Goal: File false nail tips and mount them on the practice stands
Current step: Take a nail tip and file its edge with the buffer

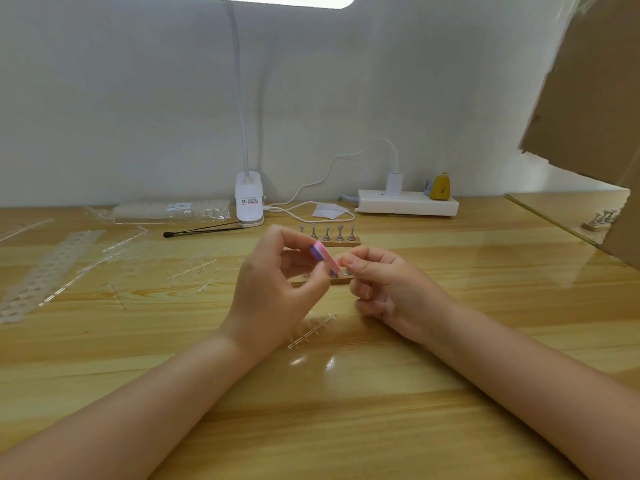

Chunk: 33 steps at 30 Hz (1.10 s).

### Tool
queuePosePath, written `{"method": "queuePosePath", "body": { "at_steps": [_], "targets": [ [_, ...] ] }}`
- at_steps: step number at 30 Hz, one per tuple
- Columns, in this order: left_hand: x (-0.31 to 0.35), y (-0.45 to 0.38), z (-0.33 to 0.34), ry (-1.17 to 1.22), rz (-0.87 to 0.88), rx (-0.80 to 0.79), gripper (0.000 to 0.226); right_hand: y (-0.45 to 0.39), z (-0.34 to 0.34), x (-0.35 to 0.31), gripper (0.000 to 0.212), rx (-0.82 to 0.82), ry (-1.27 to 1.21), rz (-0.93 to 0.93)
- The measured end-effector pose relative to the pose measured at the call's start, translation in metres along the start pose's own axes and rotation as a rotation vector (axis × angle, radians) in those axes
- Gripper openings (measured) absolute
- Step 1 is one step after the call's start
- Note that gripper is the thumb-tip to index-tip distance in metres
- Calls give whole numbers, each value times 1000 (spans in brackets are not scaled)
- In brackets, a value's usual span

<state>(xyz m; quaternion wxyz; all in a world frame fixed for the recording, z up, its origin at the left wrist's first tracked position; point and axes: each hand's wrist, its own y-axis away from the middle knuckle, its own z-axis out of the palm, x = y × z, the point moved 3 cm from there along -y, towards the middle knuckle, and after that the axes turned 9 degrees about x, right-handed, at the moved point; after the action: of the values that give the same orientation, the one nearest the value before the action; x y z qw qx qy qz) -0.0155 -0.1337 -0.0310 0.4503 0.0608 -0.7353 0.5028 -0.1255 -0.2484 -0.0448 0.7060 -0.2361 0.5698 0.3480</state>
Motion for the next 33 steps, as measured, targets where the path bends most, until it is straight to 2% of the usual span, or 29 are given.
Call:
{"method": "queuePosePath", "body": {
  "at_steps": [2,4,11,15,19,22,27,33],
  "targets": [
    [0,-5,-5,119,-97,115,23,-1,-1,0,7,20,23,11],
    [-1,-8,-9,152,-139,162,21,-2,-3,1,4,51,11,21],
    [-10,-3,-4,44,-148,49,20,-1,-1,0,16,55,-14,49],
    [-13,-3,-5,17,-139,41,20,-1,-4,2,8,95,-37,31],
    [-11,-1,-2,22,-92,12,21,-1,-3,3,26,98,-50,4],
    [-11,-2,-2,-10,-42,8,22,-1,-4,4,32,101,-32,-29],
    [-12,-1,0,-131,84,-38,29,-3,-4,6,20,70,-11,-31],
    [-13,0,2,-239,190,-96,29,0,-2,4,20,90,45,-68]
  ]
}}
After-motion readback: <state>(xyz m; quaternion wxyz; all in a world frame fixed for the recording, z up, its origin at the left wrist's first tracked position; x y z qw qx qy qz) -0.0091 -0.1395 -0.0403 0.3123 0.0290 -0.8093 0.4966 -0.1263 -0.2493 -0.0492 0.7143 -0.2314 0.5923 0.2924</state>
